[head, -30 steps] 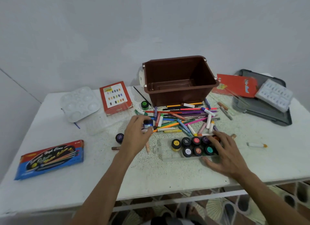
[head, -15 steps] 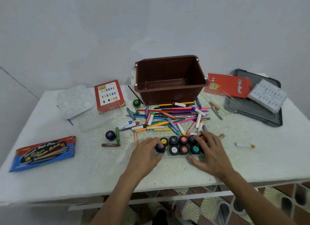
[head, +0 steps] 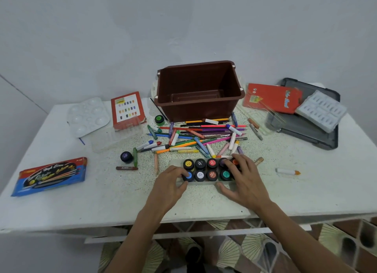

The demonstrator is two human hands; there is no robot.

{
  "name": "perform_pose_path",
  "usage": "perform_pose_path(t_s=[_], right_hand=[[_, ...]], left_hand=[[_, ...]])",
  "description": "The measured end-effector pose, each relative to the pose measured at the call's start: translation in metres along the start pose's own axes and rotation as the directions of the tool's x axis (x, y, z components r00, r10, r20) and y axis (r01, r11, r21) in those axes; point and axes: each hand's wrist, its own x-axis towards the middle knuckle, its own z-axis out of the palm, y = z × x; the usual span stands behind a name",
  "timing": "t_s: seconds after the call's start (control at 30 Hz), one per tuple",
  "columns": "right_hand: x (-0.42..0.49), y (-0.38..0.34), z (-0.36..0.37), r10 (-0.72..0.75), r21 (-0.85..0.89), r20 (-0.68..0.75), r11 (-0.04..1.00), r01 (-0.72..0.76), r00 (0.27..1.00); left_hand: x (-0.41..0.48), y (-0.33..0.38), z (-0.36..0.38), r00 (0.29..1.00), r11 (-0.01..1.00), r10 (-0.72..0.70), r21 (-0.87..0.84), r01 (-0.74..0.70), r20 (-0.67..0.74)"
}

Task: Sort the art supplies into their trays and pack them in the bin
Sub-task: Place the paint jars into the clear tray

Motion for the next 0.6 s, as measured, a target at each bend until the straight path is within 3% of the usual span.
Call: perform_pose_path(t_s=[0.2, 0.4, 0.6], right_hand=[[0.000, -0.002, -0.001, 0.005, -0.018, 0.012, 1.000, -0.005, 1.000], [0.000, -0.003, -0.001, 0.017, -0.024, 0.021, 1.000, -0.016, 1.000], [0.001, -0.003, 0.000, 0.017, -0.025, 0.036, 1.000, -0.016, 0.999]], left_hand=[[0.003, -0.002, -0.001, 1.000, 1.000, 0.029, -0.001, -0.029, 0.011], [0.012, -0.003, -0.013, 0.973, 0.999, 0.035, 0.017, -0.032, -0.229], [0.052, -0.010, -0.031, 0.952, 0.997, -0.048, 0.036, 0.061, -0.302]])
